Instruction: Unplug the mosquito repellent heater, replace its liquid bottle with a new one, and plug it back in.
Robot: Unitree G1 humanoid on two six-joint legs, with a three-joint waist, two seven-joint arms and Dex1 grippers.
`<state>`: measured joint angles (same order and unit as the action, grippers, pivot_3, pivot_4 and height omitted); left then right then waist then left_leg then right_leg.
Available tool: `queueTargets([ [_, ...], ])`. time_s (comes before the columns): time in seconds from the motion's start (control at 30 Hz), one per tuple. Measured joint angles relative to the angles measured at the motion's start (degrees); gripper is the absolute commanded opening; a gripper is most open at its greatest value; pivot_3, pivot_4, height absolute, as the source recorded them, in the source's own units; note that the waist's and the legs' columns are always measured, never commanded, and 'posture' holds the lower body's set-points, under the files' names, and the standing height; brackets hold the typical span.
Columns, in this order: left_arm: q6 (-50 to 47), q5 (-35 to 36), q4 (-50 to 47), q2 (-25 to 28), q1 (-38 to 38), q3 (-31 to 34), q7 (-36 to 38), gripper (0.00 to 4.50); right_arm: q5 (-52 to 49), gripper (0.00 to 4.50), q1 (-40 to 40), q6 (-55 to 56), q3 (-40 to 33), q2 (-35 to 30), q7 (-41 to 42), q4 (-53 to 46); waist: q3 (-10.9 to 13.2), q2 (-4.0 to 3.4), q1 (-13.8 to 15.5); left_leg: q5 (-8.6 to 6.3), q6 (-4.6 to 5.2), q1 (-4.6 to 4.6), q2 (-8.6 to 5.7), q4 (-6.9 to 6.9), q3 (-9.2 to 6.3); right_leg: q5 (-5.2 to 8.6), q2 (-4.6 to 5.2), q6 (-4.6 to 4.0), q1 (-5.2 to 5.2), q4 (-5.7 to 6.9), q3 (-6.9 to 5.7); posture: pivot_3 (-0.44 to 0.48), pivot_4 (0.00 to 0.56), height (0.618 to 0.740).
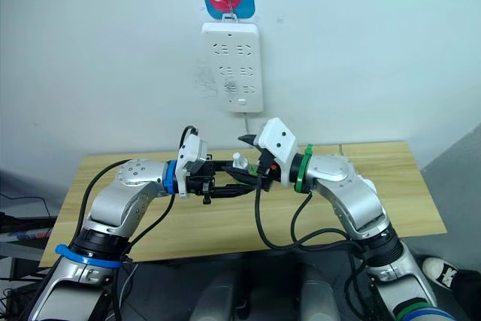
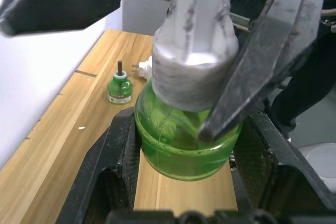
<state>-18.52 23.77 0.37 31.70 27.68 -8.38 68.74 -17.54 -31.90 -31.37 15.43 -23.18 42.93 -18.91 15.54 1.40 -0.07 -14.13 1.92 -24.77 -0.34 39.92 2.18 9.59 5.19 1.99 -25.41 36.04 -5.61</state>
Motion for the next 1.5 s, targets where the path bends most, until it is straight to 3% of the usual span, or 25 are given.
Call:
queueTargets([
  [0.17, 0.1, 0.2, -0.2, 0.2, -0.3, 0.3, 0.6, 2.22, -4.7, 3.75, 1.9, -3.0, -5.9, -7.9, 4.6, -3.2, 0.0, 0.00, 0.0, -0.01, 0.01, 0.00, 0.01, -0.01, 0.00, 0.00, 0.00, 0.00, 0.01, -0.01, 0.00, -0.077, 0.186, 0.740],
  [0.27, 0.3, 0.2, -0.1, 0.1, -0.3, 0.3, 0.7, 2.22, -6.2, 3.75, 2.3, -3.9, -5.4, -8.7, 6.1, -5.1, 0.0, -0.01, -0.1, -0.01, 0.02, 0.02, 0.07, -0.02, -0.03, 0.01, -0.05, 0.00, 0.00, 0.01, 0.00, -0.077, 0.183, 0.740],
  [0.5, 0.5, 0.2, -0.1, -0.4, 0.3, 0.3, 1.6, 2.22, -3.4, 3.75, -0.8, -3.8, 0.4, 1.0, 0.7, -2.1, -0.1, -0.02, -0.3, 0.00, -0.01, 0.02, 0.06, 0.00, 0.03, 0.00, -0.09, -0.02, -0.02, 0.05, 0.06, -0.075, 0.169, 0.740],
  [0.7, 0.2, 0.1, 0.1, -0.2, 0.3, 0.5, 1.6, 2.22, 0.0, 3.75, -3.0, -1.2, 1.6, 3.5, -1.7, 2.0, -0.5, -0.02, 0.0, 0.00, -0.01, 0.01, -0.02, 0.00, 0.01, 0.00, -0.08, -0.01, 0.03, -0.02, 0.16, -0.082, 0.165, 0.740],
  [0.83, 0.2, -0.4, 0.4, -0.2, 0.4, 0.3, 1.6, 2.22, -0.4, 3.75, -2.0, 0.7, 0.9, -1.2, 1.5, 0.9, -0.6, -0.02, 0.0, 0.00, 0.01, 0.01, -0.02, 0.00, -0.01, 0.00, -0.08, 0.00, 0.04, -0.02, 0.14, -0.088, 0.167, 0.740],
  [1.03, 0.9, -0.6, 1.0, 0.1, 0.5, 0.4, 2.7, 2.22, -7.1, 3.75, 1.0, -4.8, -6.5, -10.0, 7.0, -1.8, -0.7, 0.01, -0.1, -0.01, 0.01, 0.03, 0.04, 0.00, -0.01, 0.00, -0.11, -0.01, 0.03, 0.00, 0.13, -0.101, 0.164, 0.740],
  [1.17, 1.5, -0.6, 1.4, -0.5, 1.5, 0.3, 3.1, 2.22, -11.0, 2.85, 0.9, -8.3, -7.0, -7.3, 6.6, -3.4, -0.8, 0.00, -0.5, -0.01, 0.01, 0.04, 0.12, -0.01, -0.03, 0.00, -0.19, -0.01, 0.02, 0.04, 0.12, -0.099, 0.168, 0.740],
  [1.23, 1.5, -0.6, 1.6, -0.4, 1.5, 0.3, 3.2, 2.22, -10.9, 2.09, 0.5, -9.4, -6.8, -6.2, 5.3, -3.3, -0.9, -0.01, -0.5, -0.01, 0.01, 0.04, 0.09, 0.00, 0.00, 0.00, -0.17, -0.01, 0.02, 0.04, 0.17, -0.097, 0.167, 0.740],
  [1.5, 1.5, -0.6, 1.9, -0.4, 1.6, 0.3, 3.3, 2.22, -12.8, 2.09, -2.9, -13.1, -4.6, -0.4, 2.2, -3.0, -0.9, 0.01, -0.2, -0.01, 0.01, 0.03, 0.03, 0.00, -0.04, 0.00, -0.16, -0.01, 0.03, 0.02, 0.22, -0.090, 0.173, 0.740],
])
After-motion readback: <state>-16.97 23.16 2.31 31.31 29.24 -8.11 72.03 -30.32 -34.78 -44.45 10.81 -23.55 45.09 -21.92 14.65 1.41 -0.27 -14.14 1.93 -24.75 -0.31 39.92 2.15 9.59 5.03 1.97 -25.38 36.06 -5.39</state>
